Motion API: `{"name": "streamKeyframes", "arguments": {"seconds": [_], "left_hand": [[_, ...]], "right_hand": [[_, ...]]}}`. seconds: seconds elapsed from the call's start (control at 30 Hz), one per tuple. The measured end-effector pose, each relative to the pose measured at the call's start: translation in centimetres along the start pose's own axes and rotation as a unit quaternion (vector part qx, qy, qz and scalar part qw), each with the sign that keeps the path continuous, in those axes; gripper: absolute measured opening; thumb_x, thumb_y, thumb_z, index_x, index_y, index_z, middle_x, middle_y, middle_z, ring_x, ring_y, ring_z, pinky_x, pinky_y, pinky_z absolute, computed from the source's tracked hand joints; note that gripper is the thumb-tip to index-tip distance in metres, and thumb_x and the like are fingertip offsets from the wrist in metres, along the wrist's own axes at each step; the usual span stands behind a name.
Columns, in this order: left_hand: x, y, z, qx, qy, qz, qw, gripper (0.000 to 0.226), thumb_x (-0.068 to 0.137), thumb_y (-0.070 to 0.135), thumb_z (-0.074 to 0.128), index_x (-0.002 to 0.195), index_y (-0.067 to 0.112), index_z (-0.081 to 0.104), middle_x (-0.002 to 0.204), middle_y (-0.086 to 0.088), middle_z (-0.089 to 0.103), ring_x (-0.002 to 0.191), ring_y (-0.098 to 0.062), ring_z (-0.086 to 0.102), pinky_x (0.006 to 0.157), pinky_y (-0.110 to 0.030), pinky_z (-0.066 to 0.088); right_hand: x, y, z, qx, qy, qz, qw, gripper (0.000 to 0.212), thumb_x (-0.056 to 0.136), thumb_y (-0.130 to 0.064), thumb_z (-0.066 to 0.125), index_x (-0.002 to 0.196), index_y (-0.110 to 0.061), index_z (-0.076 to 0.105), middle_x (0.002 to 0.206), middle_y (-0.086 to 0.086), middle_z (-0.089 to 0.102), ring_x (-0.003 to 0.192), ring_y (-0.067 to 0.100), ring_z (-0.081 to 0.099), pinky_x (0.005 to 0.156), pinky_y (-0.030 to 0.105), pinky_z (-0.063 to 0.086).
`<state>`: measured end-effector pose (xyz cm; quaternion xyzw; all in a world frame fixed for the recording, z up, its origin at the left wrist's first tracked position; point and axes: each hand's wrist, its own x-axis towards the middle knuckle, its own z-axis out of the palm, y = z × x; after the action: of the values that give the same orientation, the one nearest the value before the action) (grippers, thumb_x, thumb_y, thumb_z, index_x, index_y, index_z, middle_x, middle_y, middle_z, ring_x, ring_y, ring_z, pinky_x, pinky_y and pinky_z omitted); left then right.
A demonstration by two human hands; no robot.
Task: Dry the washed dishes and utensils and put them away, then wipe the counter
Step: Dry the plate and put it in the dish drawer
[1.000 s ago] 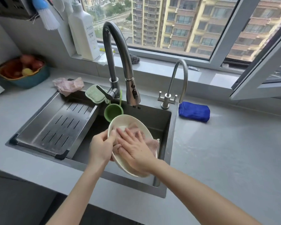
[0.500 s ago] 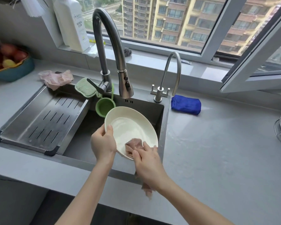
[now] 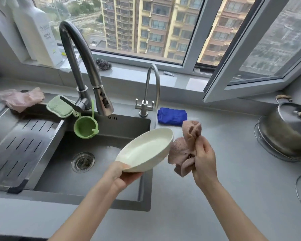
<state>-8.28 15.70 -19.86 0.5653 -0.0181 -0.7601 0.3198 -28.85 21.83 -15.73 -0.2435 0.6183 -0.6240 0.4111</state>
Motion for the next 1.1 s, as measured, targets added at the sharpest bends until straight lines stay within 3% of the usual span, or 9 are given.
{"name": "streamKeyframes", "arguments": {"seconds": [0.07,0.1,0.13,0.2,0.3,0.43,0.7,0.9,1.1], "left_hand": [[-0.1,-0.8,1.8,-0.037,-0.03,-0.031,0.998,0.029,0.089,-0.011,0.034,0.102,0.002,0.057,0.098,-0.022,0.061,0.083,-0.039,0.059,0.048,-0.051,0.055],[-0.4,-1.3,2.9,-0.036,-0.055,-0.042,0.997,0.028,0.089,-0.011,0.035,0.102,0.0,0.058,0.097,-0.022,0.062,0.083,-0.038,0.059,0.051,-0.05,0.056],[-0.8,-1.8,3.8,-0.025,-0.083,-0.051,0.995,0.028,0.089,-0.01,0.037,0.104,-0.002,0.059,0.097,-0.022,0.064,0.084,-0.037,0.061,0.054,-0.049,0.057],[-1.6,-2.9,5.3,-0.021,-0.138,-0.073,0.987,0.027,0.089,-0.011,0.038,0.104,-0.007,0.06,0.088,-0.023,0.068,0.074,-0.036,0.067,0.051,-0.043,0.058],[-1.8,-3.3,6.3,0.008,-0.137,-0.052,0.989,0.027,0.087,-0.015,0.037,0.102,-0.008,0.059,0.081,-0.021,0.069,0.065,-0.036,0.068,0.046,-0.04,0.057],[-1.0,-1.2,5.4,0.161,-0.137,0.084,0.974,0.041,0.084,-0.017,0.035,0.116,0.003,0.052,0.102,-0.016,0.064,0.084,-0.034,0.064,0.054,-0.038,0.059],[-2.4,3.7,4.5,0.404,-0.24,0.203,0.859,0.051,0.06,0.003,0.057,0.106,0.025,0.055,0.096,-0.007,0.069,0.081,-0.024,0.068,0.076,-0.049,0.052],[-1.7,6.1,5.5,0.459,-0.302,0.157,0.821,0.061,0.063,0.001,0.059,0.119,0.023,0.053,0.103,-0.012,0.065,0.087,-0.025,0.066,0.076,-0.041,0.053],[-1.0,1.9,5.4,0.235,-0.205,0.178,0.933,0.048,0.082,0.021,0.06,0.128,0.019,0.047,0.109,-0.006,0.063,0.087,-0.022,0.063,0.068,-0.036,0.052]], "right_hand": [[-2.7,0.0,1.3,-0.02,-0.043,-0.062,0.997,0.027,0.098,-0.04,0.042,0.106,-0.019,0.058,0.066,0.001,0.063,0.046,0.023,0.052,0.045,0.029,0.042],[-3.8,0.7,2.4,-0.051,-0.056,-0.121,0.99,0.026,0.096,-0.04,0.046,0.117,-0.029,0.056,0.096,-0.008,0.07,0.076,0.014,0.065,0.066,0.029,0.052],[-4.2,1.6,3.6,-0.11,-0.037,-0.184,0.976,0.03,0.096,-0.039,0.049,0.126,-0.038,0.05,0.13,-0.012,0.057,0.114,0.006,0.057,0.093,0.028,0.049],[-3.7,2.7,5.6,-0.184,0.061,-0.28,0.94,0.041,0.091,-0.039,0.052,0.13,-0.046,0.042,0.152,-0.005,0.031,0.142,0.014,0.027,0.114,0.037,0.029],[-0.7,0.9,5.3,-0.092,0.129,-0.255,0.954,0.047,0.085,-0.035,0.053,0.132,-0.03,0.048,0.144,-0.002,0.045,0.136,0.014,0.038,0.112,0.044,0.033],[3.4,-2.8,1.2,0.058,0.004,-0.1,0.993,0.043,0.082,-0.017,0.055,0.125,-0.02,0.058,0.126,-0.002,0.064,0.119,0.018,0.057,0.104,0.04,0.043],[6.6,-7.5,-2.4,-0.064,-0.219,0.17,0.959,0.045,0.074,0.001,0.06,0.118,-0.01,0.06,0.097,0.012,0.071,0.076,0.025,0.07,0.071,0.032,0.057],[5.9,-7.1,-2.7,-0.114,-0.212,0.271,0.932,0.023,0.068,-0.002,0.058,0.09,0.001,0.064,0.075,0.016,0.067,0.06,0.028,0.063,0.067,0.033,0.054],[5.5,-5.3,-2.2,-0.064,-0.061,0.236,0.968,0.025,0.084,0.012,0.04,0.102,0.005,0.056,0.06,0.015,0.068,0.047,0.027,0.065,0.044,0.03,0.055]]}}
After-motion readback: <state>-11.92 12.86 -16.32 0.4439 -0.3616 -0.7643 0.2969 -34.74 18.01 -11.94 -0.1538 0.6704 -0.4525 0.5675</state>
